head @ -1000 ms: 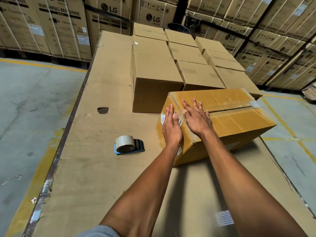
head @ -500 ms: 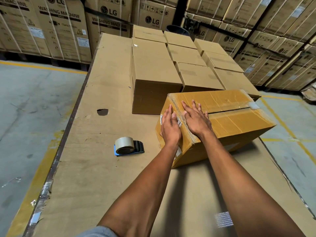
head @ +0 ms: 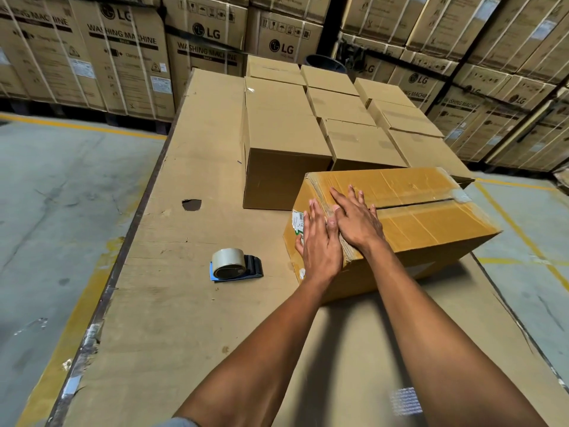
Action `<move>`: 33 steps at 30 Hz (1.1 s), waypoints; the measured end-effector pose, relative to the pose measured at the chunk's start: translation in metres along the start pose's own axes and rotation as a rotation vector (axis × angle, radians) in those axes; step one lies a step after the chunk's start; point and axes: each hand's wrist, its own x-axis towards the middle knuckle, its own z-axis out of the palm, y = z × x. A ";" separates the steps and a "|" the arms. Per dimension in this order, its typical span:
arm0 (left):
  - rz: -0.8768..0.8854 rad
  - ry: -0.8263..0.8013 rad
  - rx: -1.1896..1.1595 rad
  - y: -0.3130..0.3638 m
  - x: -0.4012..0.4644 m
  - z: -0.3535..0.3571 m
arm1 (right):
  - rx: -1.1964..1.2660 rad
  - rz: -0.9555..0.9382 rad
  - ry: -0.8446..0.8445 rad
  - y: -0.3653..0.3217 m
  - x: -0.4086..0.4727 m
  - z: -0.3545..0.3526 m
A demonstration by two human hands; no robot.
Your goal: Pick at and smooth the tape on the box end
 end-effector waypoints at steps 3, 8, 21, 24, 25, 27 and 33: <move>-0.029 -0.068 0.078 -0.003 0.002 -0.002 | -0.010 -0.004 0.004 -0.001 0.003 -0.002; -0.110 -0.167 0.133 -0.012 -0.005 -0.009 | 0.002 0.004 0.006 0.004 0.001 0.000; -0.169 -0.239 0.130 -0.011 -0.002 -0.019 | 0.055 -0.003 0.042 0.004 -0.001 -0.001; -0.175 -0.241 0.119 -0.008 0.000 -0.024 | 0.118 -0.051 0.093 0.002 -0.007 -0.005; -0.135 -0.219 0.104 -0.003 0.000 -0.024 | 0.140 -0.114 0.101 0.001 -0.010 -0.007; -0.046 -0.195 0.077 0.008 -0.002 -0.021 | 0.129 -0.256 0.056 0.005 -0.019 -0.009; -0.042 -0.223 0.116 -0.009 -0.003 -0.019 | -0.108 -0.279 -0.026 0.017 -0.042 -0.004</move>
